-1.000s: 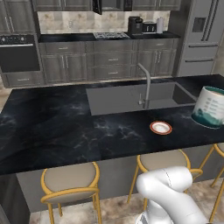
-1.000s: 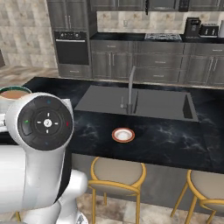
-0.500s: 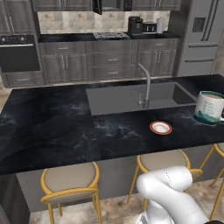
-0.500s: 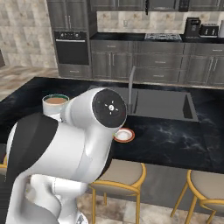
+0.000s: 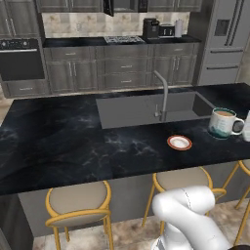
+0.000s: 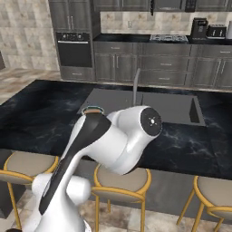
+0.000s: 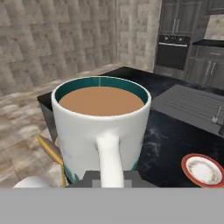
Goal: Pick the cup of tea, navigate to the dining table, and place it on the saucer.
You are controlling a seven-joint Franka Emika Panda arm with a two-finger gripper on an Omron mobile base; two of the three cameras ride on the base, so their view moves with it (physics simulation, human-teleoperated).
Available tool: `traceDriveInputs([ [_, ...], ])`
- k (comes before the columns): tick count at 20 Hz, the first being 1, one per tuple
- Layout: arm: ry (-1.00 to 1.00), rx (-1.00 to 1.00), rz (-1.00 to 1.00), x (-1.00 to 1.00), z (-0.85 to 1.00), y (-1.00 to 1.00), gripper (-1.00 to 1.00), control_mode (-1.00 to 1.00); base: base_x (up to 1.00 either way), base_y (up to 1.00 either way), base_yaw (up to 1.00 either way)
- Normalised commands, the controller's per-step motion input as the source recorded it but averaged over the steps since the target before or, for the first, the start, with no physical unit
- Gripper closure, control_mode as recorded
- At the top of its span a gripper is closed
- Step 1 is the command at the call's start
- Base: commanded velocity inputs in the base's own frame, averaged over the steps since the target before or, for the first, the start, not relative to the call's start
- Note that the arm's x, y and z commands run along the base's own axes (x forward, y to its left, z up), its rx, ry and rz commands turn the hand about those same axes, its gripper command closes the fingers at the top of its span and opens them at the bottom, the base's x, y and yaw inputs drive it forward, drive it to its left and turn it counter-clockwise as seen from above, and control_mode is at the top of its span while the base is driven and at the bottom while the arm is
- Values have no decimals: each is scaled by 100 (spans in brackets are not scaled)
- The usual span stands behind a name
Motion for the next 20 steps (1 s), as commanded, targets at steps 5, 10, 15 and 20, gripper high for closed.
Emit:
traceDriveInputs([
  [5, -5, 0, 15, 67, -56, -24, 100, -100, 0, 0, 0],
  [10, 0, 0, 26, 63, -12, -8, 100, -100, 0, 0, 0],
  [15, 0, 0, 22, 58, -4, 0, 100, -100, 0, 0, 0],
  [20, 0, 0, 17, 70, -29, -1, 100, -100, 0, 0, 0],
])
